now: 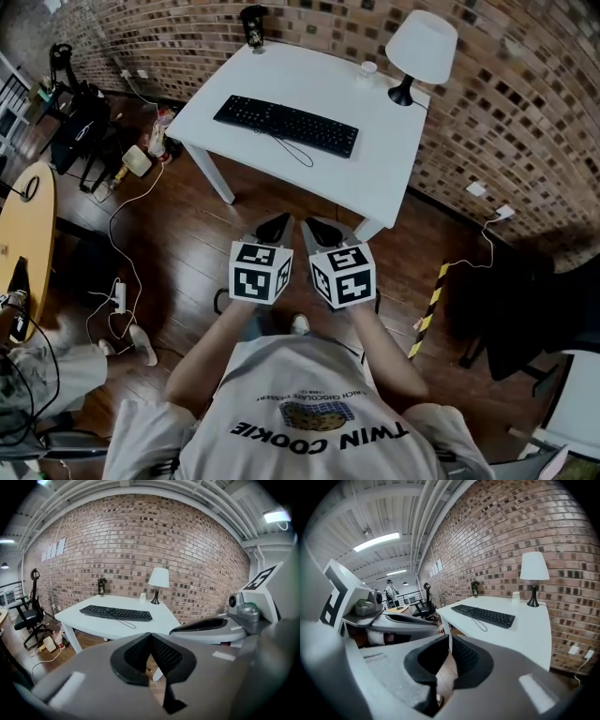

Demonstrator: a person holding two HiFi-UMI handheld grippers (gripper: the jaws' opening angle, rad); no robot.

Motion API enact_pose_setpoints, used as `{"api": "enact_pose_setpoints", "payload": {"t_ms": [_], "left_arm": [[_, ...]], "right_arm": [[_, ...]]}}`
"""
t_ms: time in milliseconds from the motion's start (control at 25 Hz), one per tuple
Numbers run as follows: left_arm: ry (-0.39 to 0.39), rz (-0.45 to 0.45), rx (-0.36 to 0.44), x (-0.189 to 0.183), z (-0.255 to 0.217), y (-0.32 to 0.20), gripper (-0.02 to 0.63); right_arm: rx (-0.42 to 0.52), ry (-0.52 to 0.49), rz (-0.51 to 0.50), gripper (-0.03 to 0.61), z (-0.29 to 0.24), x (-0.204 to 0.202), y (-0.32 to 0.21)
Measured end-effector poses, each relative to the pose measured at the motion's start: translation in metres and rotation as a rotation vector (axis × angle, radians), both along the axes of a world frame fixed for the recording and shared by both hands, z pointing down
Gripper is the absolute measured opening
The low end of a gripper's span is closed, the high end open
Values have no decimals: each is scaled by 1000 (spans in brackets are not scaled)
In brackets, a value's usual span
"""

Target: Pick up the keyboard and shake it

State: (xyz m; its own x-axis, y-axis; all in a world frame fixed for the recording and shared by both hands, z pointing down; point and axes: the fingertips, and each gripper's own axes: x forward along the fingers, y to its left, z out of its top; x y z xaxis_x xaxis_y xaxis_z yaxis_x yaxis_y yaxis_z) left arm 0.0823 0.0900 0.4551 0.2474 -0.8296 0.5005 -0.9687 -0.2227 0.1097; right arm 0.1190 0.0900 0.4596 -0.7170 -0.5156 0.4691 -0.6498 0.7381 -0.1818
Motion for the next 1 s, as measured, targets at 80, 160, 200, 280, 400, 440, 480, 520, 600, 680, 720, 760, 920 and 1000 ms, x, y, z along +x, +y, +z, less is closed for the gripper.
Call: {"api": "enact_pose_setpoints", "payload": {"t_ms": [80,160,200,280,400,440,480,520,600,680,720,760,920,1000], "left_arm": [[-2,9,-1,-3,2,-14,6],[-2,18,-4,-8,6,-26,7],[0,23,-5,-12,8,-33,6],[2,37,-8,-21,13,-47,6],[9,60,-15,-37,20,-70,6],[12,70,-20,-42,23,-79,6],[13,81,-26,-48,26,-87,6],[12,94,-30,-54,28,-97,6],[5,120,-35,-68,30,-115,7],[-11,150,-32,-84,31,-133,7],[-25,167,-29,-92,33,-141,6],[-42,184,-25,-101,35,-149,6],[-118,233,-23,-143,47,-182,7],[-164,262,-19,-162,51,-198,8]], "right_arm": [[1,9,3,20,3,-4,-13],[0,21,10,20,7,-9,-26],[-2,27,16,20,10,-12,-34],[-2,39,29,20,15,-19,-48],[0,50,55,20,21,-31,-72],[-3,52,66,20,23,-35,-81],[-6,57,78,20,25,-39,-90],[-8,66,88,20,28,-43,-99],[-5,99,104,21,34,-52,-117],[12,153,123,21,39,-58,-135],[25,185,134,23,42,-61,-143],[36,219,141,25,44,-64,-151],[59,372,138,32,57,-75,-178],[69,464,135,38,65,-77,-189]]}}
